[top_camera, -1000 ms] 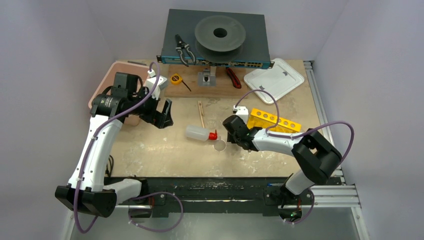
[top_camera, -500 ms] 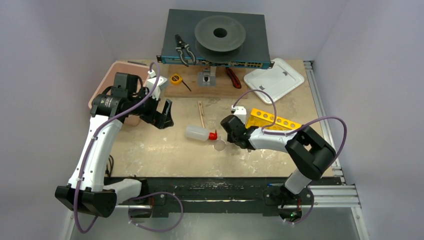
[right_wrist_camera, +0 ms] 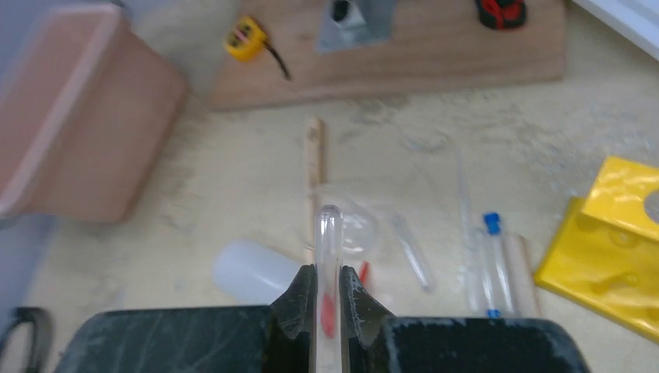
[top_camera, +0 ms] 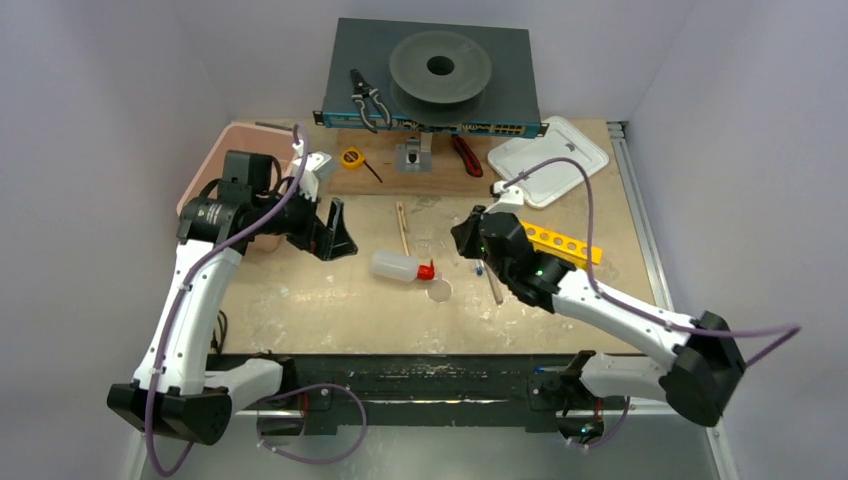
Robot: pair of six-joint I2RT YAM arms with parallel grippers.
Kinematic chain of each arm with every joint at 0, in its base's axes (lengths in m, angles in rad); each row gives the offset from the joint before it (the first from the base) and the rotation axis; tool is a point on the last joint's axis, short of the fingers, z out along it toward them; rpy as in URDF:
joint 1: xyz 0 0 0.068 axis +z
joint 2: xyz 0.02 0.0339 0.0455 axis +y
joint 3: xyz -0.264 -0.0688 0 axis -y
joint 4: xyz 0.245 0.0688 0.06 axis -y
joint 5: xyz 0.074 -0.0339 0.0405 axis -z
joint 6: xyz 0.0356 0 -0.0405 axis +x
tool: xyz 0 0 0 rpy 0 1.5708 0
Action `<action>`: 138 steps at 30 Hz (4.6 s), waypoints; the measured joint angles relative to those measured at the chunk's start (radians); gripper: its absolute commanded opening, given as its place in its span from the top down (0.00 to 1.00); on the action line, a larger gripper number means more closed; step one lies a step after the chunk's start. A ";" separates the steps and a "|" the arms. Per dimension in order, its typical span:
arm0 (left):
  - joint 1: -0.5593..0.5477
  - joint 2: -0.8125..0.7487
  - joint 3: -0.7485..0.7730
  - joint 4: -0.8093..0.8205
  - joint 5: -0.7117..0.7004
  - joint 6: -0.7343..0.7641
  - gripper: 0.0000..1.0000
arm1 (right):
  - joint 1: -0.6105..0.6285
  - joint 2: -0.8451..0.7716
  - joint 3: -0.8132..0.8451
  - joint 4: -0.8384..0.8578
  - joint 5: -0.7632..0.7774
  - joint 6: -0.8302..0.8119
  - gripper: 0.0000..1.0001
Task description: Organize the chemistry lab equipment
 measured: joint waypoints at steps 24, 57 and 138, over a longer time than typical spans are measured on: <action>-0.073 -0.198 -0.293 0.617 0.531 -0.427 0.14 | 0.359 -0.051 0.114 0.542 -0.099 -0.093 1.00; -0.074 -0.199 -0.307 0.775 0.590 -0.624 1.00 | 0.415 0.008 0.135 0.715 -0.027 -0.104 0.97; 0.021 -0.048 -0.033 0.113 0.266 0.014 0.02 | -0.005 -0.220 0.105 -0.344 0.058 -0.203 1.00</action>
